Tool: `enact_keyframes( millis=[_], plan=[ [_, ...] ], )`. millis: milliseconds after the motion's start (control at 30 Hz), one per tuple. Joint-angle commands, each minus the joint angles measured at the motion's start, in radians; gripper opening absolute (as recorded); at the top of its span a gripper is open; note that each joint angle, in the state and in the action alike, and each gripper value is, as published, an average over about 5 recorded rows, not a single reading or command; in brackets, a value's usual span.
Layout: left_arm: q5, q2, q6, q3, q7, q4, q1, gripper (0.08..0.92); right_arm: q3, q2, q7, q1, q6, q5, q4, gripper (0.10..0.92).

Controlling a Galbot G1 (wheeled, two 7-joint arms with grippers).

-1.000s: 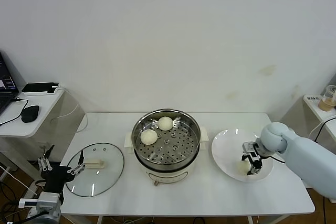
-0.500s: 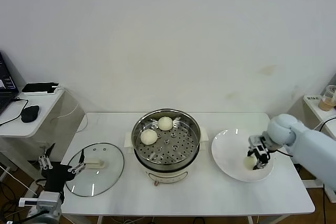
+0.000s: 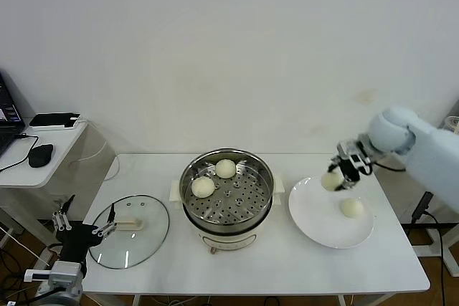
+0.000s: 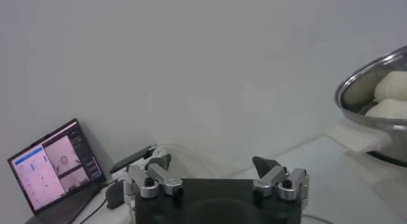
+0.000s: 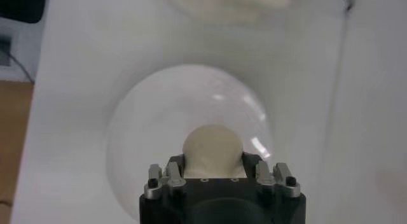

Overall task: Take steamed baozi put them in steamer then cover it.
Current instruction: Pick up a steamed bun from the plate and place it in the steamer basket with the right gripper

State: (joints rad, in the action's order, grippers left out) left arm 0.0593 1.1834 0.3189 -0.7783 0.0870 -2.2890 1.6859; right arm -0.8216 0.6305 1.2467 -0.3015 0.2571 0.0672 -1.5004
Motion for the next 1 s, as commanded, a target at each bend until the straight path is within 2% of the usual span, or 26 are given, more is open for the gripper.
enact_keyframes(
  millis=[33, 300, 500, 767, 1000],
  plan=[
    [-0.003, -0.002, 0.001, -0.008, -0.001, 0.0, 0.001, 0.823, -0.158, 0.156, -0.026, -0.272, 0.012, -0.12, -0.027, 0.577],
    [-0.005, 0.007, 0.002, -0.01, 0.0, 0.0, -0.003, 0.823, -0.224, 0.35, -0.104, -0.263, 0.003, -0.207, -0.032, 0.577],
    [-0.006, 0.014, 0.0, -0.03, -0.002, -0.01, 0.009, 0.823, -0.293, 0.459, -0.123, -0.208, -0.064, -0.168, -0.033, 0.577],
    [-0.008, 0.027, 0.0, -0.05, -0.002, -0.022, 0.015, 0.823, -0.368, 0.546, -0.162, -0.139, -0.162, -0.114, -0.014, 0.577],
    [-0.011, 0.037, -0.001, -0.059, -0.002, -0.021, 0.018, 0.823, -0.399, 0.554, -0.159, -0.13, -0.273, -0.059, -0.012, 0.577]
  ],
)
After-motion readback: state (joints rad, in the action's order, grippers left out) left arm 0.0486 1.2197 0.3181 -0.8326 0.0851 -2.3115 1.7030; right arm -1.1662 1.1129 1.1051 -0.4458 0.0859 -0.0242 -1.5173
